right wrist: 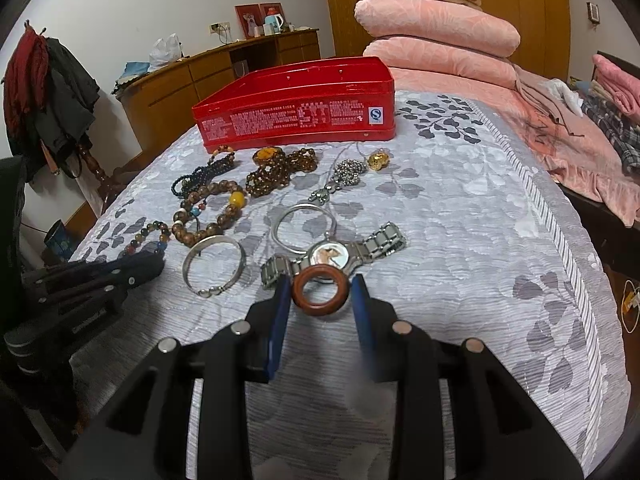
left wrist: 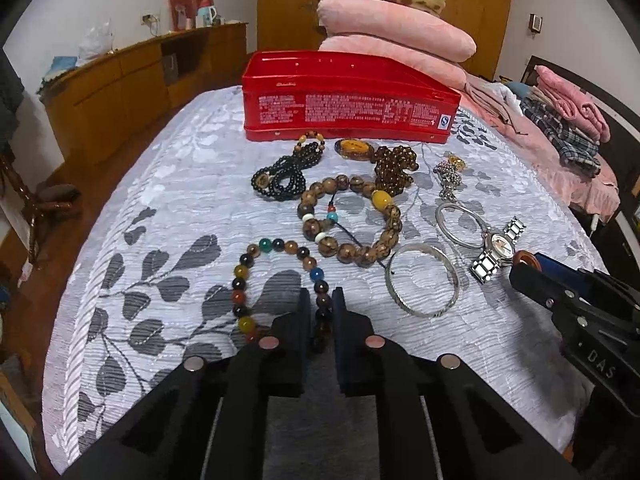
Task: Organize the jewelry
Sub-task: 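Lift the wooden ring with the right gripper while the left gripper grasps the multicolour bead bracelet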
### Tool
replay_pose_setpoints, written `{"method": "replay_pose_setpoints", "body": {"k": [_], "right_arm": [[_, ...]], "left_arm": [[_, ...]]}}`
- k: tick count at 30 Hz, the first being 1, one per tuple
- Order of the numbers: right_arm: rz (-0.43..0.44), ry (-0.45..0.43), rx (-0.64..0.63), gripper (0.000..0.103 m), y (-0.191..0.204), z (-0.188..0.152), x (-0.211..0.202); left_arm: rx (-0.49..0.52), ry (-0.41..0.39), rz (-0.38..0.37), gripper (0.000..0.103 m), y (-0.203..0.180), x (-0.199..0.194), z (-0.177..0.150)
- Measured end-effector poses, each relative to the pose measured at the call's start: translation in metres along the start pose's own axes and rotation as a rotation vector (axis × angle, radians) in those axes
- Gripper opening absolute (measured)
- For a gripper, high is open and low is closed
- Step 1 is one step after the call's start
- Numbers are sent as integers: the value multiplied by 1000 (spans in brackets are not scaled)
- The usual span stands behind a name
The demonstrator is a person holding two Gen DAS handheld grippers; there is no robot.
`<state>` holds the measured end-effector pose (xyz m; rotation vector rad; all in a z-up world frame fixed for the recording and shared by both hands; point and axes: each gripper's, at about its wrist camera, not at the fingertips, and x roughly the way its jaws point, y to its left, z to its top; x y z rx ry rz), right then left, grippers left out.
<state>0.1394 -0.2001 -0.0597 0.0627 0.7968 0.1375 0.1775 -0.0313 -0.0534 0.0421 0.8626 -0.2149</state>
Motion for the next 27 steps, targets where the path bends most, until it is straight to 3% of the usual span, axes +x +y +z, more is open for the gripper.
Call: {"method": "replay_pose_setpoints", "body": {"k": [2,6,12,20,27], "right_arm": [[-4,4,2,30,-1,0,0],[-18,-10,-4,30,-1,1,-5],[-16,-59,-24,30,-1,19,-18],[12,-122,-59,30,-2,68,-23],[41,-175,-74,30,-3,129,-16]], "left_arm": [[-2,-5,3,9,-1,0,0],[-76,-13,-64,8,13,-4,-1],[-115,-85,-123,8,27,-26,10],[-140,-172,-190,8,39,-48,44],[-106,-268,-238,8,34,-56,100]]}}
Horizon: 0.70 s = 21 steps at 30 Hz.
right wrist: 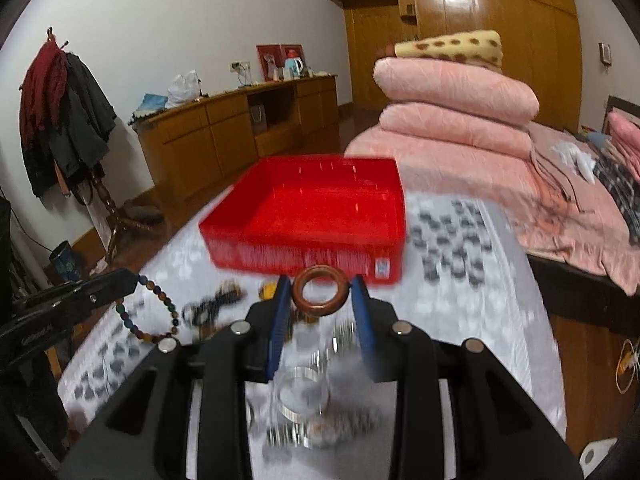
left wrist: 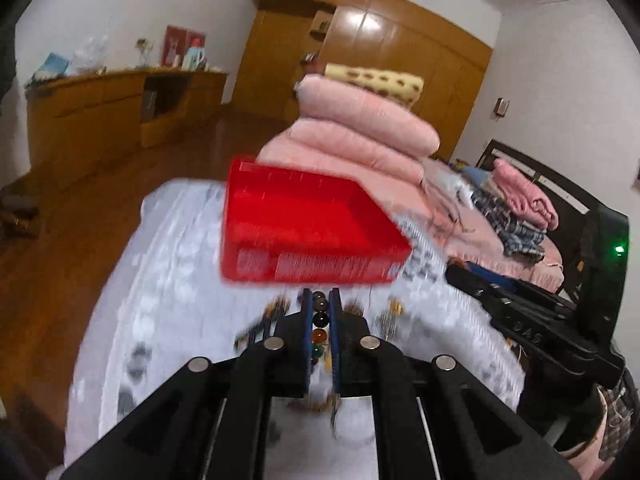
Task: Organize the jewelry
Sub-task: 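Lift the wooden ring with the right gripper while the left gripper grasps the multicolour bead bracelet, then drop the ring and bead bracelet into the red tray with both grippers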
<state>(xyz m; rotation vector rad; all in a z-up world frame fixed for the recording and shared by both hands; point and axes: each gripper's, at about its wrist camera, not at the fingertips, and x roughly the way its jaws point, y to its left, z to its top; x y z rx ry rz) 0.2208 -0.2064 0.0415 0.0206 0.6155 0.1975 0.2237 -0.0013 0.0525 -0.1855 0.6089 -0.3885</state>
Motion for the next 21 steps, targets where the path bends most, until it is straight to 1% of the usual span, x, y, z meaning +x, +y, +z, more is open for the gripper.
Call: {"method": "replay_pose_setpoints", "body": {"k": [4,7,9,12,17,18,19,20,21], "right_arm": [[1,-20,-10,30,-4,33,19],[11,-10,-3,30,-9,54,41],[14,1,1,30,-12,64,58],[13,29,13,30,-17,71,86],[9,77,27,31,-25,70,120],[4,79,25,38,-25,69,122],[-1,79,21,45,-25,68,124],[-7,74,16,54,-25,67,124],[-15,66,10,54,-24,66,122]], "left_arm": [[21,-54,-34,8,-9,14,40],[39,-83,-42,8,-16,33,67],[34,-75,-53,8,-16,53,80],[25,-40,-56,8,-11,85,87],[12,29,-9,8,5,128,86],[7,43,3,8,8,134,83],[-1,44,11,12,11,137,82],[-6,46,13,20,14,137,81],[-8,45,14,24,15,136,80]]}}
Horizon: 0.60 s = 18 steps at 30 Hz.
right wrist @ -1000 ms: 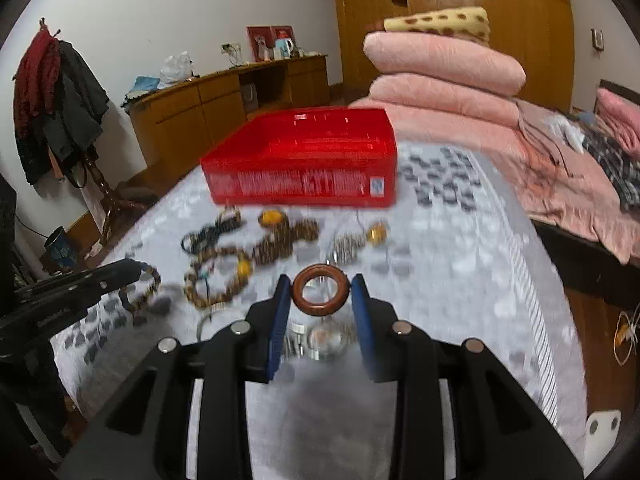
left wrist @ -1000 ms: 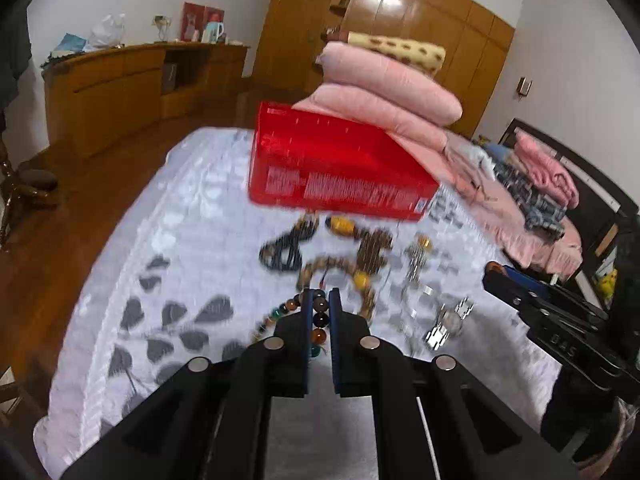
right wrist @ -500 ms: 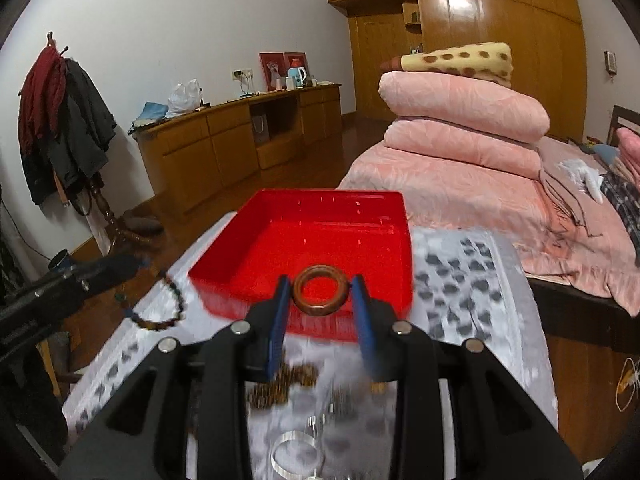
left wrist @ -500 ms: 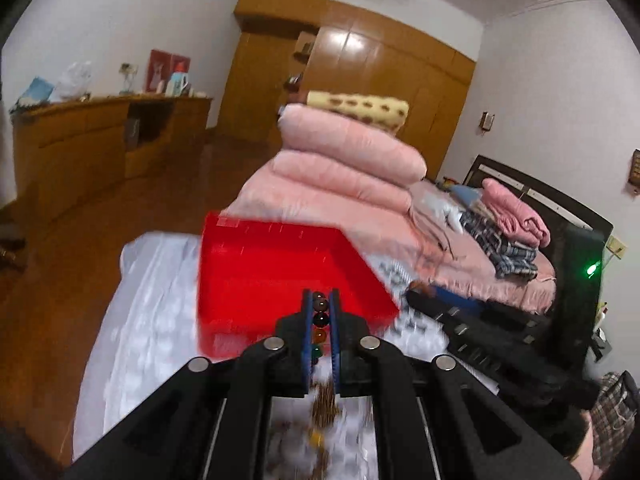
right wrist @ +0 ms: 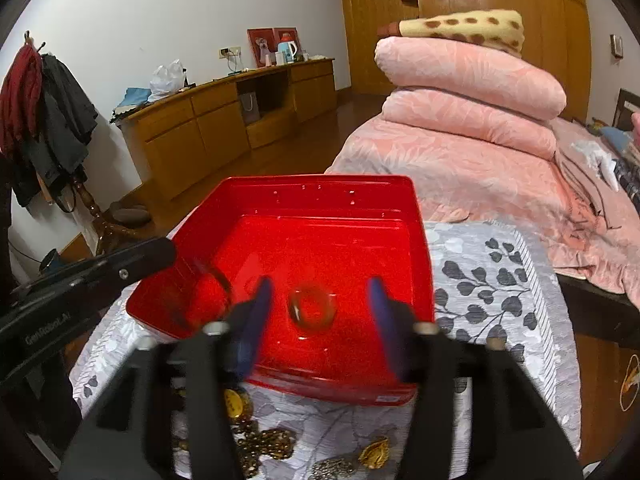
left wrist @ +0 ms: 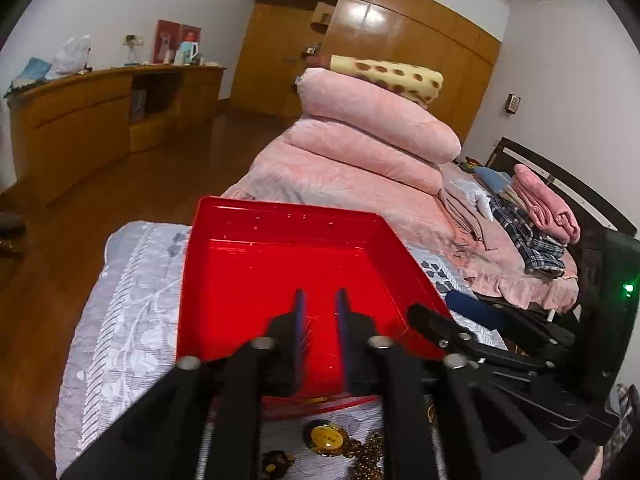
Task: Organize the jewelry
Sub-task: 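Drop the ring and bead bracelet into the red tray with both grippers, then withdraw both grippers from the tray back over the jewelry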
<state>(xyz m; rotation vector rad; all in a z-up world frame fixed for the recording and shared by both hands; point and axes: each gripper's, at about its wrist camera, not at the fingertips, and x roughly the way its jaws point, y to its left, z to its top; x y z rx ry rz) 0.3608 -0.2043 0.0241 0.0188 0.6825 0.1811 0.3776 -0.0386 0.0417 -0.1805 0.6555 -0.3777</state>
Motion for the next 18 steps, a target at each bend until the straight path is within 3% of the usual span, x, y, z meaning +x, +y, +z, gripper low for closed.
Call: {"method": "replay_pose_setpoints", "body": {"k": [6,8,12,14,18], "right_arm": [[-28,-44,-2,56,-1,-2,-18],[-49,-67,-5,59,0,-5,-30],[-79,-113,10,64,-2,-25,-62],[-93,-133,20,73,-2,-39,-78],[-150,-152,50,88,2,-77,-110]], "left_arm": [[56,-52,63,36,-5,-25,-4],[73,-73,92,50,-6,-38,-9],[97,-113,156,67,-10,-66,-30],[96,-129,184,83,-12,-80,-47],[94,-152,223,91,-15,-102,-78]]}}
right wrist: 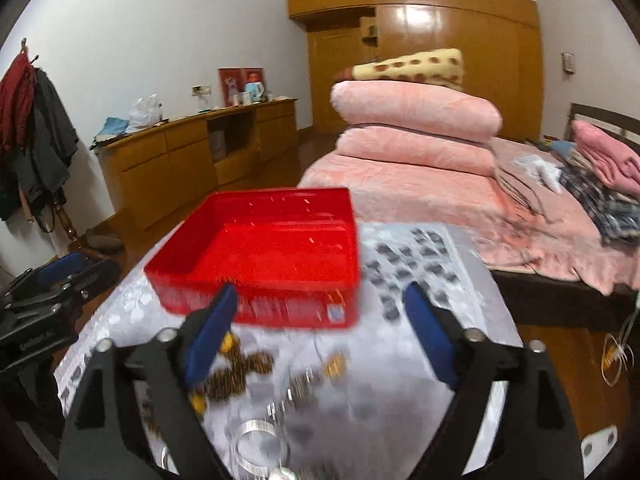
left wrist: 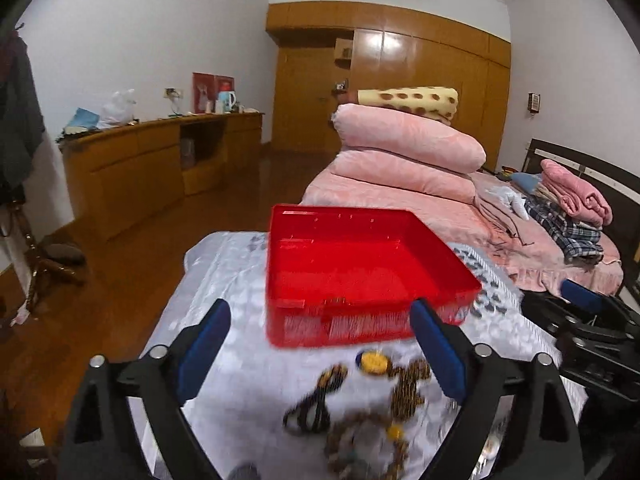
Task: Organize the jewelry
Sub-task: 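Withdraw both grippers from the tray back over the jewelry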
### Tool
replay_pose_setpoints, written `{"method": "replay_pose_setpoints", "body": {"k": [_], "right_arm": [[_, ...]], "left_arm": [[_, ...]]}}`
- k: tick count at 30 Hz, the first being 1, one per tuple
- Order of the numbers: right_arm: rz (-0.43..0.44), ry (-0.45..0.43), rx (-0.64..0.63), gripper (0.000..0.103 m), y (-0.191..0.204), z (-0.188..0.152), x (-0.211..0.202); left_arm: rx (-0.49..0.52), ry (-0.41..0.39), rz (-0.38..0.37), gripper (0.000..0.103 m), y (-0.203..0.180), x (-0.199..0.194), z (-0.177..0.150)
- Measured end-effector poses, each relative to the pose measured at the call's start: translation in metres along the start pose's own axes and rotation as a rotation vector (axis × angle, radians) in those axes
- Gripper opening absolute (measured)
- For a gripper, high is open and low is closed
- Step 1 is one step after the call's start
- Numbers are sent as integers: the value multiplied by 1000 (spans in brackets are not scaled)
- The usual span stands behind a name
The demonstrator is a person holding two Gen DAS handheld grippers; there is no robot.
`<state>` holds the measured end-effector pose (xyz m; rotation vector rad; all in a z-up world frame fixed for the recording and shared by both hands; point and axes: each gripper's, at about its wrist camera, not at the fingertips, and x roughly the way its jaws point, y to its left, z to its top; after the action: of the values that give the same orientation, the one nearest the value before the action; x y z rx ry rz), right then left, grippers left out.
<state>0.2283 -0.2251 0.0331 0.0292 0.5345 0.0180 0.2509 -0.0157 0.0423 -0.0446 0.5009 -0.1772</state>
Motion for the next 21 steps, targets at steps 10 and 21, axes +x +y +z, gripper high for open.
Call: {"method": "replay_pose_setpoints", "body": {"k": [10,21], "right_arm": [[-5,76,73,90,-1,-69,-49],[-33,175,47,74,13,-105,-41]], "left_arm": [[15,-67,81,97,-7,-58,-61],[19,-54,156,97,-7,-71,-95]]}}
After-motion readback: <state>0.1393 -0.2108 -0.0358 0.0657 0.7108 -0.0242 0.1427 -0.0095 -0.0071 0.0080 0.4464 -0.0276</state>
